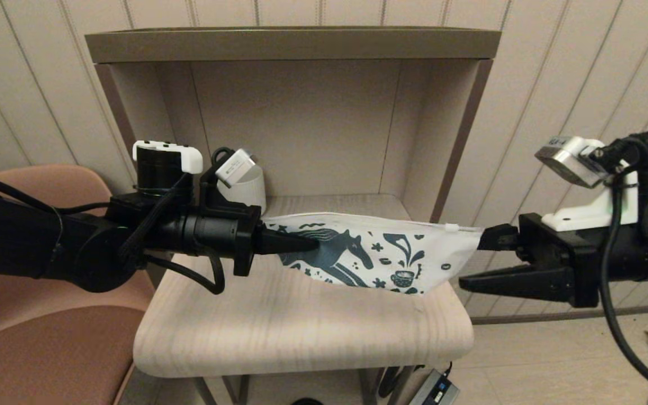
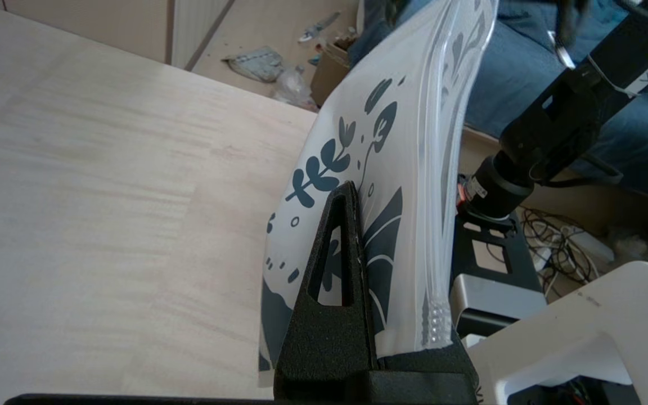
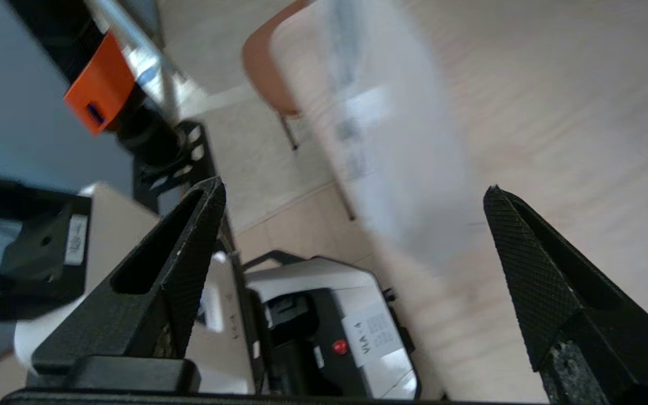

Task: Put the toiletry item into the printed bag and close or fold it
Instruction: Hand it to the other hand

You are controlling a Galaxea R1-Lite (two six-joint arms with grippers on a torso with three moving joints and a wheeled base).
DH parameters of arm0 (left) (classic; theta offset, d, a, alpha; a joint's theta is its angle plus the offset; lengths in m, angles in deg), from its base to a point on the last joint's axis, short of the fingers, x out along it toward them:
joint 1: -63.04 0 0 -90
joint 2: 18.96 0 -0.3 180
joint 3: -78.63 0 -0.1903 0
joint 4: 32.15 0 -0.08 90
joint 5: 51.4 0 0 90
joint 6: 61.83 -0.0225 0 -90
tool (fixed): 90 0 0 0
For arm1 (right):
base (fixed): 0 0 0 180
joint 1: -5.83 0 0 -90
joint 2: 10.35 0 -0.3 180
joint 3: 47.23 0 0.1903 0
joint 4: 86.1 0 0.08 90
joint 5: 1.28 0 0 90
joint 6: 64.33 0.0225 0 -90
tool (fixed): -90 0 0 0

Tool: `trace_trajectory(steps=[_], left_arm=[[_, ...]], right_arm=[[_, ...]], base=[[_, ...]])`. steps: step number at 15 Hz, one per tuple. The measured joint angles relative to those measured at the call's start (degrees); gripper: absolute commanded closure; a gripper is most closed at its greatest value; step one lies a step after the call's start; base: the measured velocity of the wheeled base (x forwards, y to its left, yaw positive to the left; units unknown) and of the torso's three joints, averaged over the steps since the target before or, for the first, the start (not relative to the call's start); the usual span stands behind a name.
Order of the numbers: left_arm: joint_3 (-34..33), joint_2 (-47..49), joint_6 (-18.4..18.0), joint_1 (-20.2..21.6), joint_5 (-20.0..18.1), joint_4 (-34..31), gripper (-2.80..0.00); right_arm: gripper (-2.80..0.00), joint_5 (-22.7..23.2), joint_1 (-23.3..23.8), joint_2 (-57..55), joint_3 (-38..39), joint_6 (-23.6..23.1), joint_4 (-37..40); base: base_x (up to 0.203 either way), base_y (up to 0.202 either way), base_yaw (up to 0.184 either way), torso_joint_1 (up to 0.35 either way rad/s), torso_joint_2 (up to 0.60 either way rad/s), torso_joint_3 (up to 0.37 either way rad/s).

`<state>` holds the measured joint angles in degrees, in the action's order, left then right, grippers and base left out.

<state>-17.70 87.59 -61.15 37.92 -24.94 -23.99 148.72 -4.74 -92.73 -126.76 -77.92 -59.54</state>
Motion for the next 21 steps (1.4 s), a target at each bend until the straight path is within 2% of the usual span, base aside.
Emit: trace_trajectory(steps=[3,5,9,15,18,21], left_arm=[[0.0,0.0,0.0,-0.1,-0.2,0.0,0.00],[-0.1,0.0,0.0,-0.1,-2.3,-0.3,0.00],[0.1,0.7,0.1,-0.1,-2.5,-0.4,0.00],[0.0,1.4,-0.2,-0.3,-2.5,-0.4,0.00],[0.0,1.6,-0.2,-0.4,-2.4,-0.3,0.00],[0.0,1.6,-0.2,-0.5,-2.5,0.0,0.00]], right_arm=[[-2.80,-0.1,-0.6,-0.6,0.7,-2.0,-0.1],[-2.80,-0.1,-0.7,-1.8,0.1,-4.2,-0.1],[-2.80,-0.5,-0.3,-4.0,-0.7,-8.3,-0.2],[-2.80,-0.9,-2.0,-5.0,-1.8,-9.3,-0.6],[-2.80,-3.7,-3.9,-5.6,-1.2,-9.8,-1.4],[-2.80,-4.0,-4.3,-6.1,-0.9,-9.9,-1.5]], base=[[0.000,0.000,0.000,0.000,0.00,0.000],[0.000,0.000,0.000,0.000,0.00,0.000],[0.000,0.000,0.000,0.000,0.00,0.000],[0.000,0.000,0.000,0.000,0.00,0.000],[0.000,0.000,0.000,0.000,0.00,0.000],[0.000,0.000,0.000,0.000,0.00,0.000]])
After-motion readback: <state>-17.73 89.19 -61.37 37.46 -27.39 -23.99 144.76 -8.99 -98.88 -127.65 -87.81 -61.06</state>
